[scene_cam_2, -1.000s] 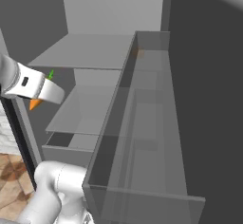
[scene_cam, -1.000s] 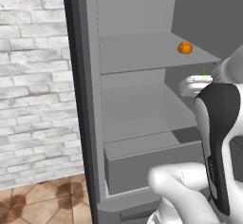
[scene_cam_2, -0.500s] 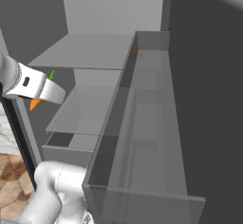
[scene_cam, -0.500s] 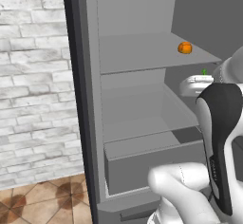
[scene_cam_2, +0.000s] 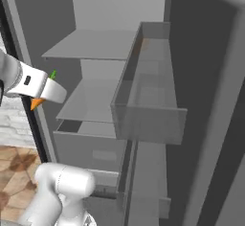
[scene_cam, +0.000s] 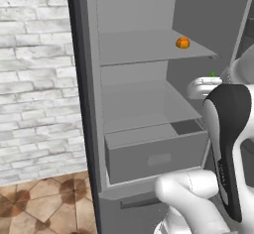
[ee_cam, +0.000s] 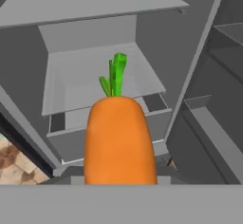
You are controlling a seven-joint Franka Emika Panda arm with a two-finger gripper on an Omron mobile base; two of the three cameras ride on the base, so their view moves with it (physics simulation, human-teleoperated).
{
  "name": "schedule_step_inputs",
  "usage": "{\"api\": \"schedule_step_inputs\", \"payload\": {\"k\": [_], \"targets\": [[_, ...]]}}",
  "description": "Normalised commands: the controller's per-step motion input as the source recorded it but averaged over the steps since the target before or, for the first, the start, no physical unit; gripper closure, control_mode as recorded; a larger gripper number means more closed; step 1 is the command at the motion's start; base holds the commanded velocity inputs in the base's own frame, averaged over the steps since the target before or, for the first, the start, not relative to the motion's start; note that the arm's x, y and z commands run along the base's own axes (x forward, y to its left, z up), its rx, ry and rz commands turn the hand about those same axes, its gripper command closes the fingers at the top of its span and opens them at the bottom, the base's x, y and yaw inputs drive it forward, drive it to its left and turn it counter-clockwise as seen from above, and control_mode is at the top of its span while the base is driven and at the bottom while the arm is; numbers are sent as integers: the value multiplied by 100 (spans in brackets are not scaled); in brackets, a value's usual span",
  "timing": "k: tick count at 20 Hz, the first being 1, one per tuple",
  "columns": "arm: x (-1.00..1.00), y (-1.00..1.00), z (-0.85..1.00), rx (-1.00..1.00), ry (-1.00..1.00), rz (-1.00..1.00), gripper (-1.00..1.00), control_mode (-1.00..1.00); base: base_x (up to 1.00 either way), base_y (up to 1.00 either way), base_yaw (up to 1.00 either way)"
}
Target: Open the fridge, remove the orange, carrot, and steak, and place them on any counter.
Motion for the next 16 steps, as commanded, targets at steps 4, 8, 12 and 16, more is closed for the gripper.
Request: {"api": "schedule_step_inputs", "payload": {"k": [4,8,12,16], "targets": [[0,0,0,0,0,0,100,100,-100,0,14],[0,0,0,0,0,0,100,100,-100,0,13],[0,0,0,0,0,0,100,100,-100,0,22],[0,0,0,0,0,0,100,100,-100,11,32]]}}
